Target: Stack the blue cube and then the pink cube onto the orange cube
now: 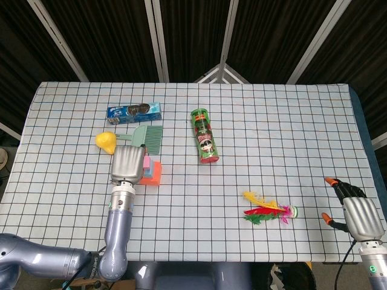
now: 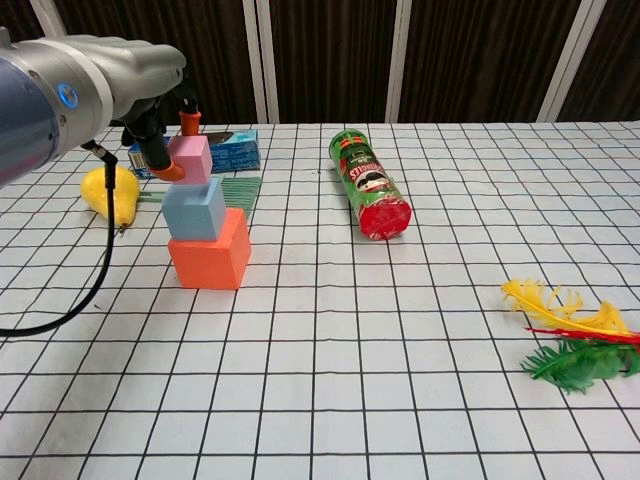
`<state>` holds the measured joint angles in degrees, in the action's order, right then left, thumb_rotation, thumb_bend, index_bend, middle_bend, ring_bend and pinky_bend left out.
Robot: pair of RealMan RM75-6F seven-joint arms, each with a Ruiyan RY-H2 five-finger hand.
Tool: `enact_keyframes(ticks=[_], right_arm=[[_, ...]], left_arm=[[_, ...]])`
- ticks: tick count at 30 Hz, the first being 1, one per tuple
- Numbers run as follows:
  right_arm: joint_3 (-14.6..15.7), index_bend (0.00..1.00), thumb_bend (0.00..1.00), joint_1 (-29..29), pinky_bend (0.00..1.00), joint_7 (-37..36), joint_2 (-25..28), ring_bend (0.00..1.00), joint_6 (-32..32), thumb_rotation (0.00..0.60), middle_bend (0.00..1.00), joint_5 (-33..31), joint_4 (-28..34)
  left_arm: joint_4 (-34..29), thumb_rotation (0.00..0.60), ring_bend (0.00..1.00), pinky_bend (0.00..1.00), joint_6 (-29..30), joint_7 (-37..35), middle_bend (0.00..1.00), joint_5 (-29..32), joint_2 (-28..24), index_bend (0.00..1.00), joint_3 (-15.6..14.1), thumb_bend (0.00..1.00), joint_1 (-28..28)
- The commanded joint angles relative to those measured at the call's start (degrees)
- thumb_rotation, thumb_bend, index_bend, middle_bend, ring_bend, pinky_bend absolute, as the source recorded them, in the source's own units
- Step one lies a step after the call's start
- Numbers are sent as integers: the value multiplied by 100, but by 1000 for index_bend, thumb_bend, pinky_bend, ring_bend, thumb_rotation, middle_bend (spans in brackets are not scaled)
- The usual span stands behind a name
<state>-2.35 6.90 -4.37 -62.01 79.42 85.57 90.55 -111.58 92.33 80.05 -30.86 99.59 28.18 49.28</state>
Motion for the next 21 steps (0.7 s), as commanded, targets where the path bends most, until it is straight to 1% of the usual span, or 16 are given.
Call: enact_keyframes(ticks=[1,11,21], right_arm=[[1,175,298,0,238,-10,2,219,1,600,197,5,-1],[4,175,298,-3,238,3,1,219,9,600,197,8,12],[2,175,298,8,238,18,-7,219,-18,600,197,-5,7]], left_arm=[[-71,600,688,849,46,-31,929,74,-31,476,-37,393,21],[-6,600,688,849,136,-119,929,218,-99,475,-200,392,150],[134,600,688,849,139,-262,929,293,-125,476,-284,392,261]])
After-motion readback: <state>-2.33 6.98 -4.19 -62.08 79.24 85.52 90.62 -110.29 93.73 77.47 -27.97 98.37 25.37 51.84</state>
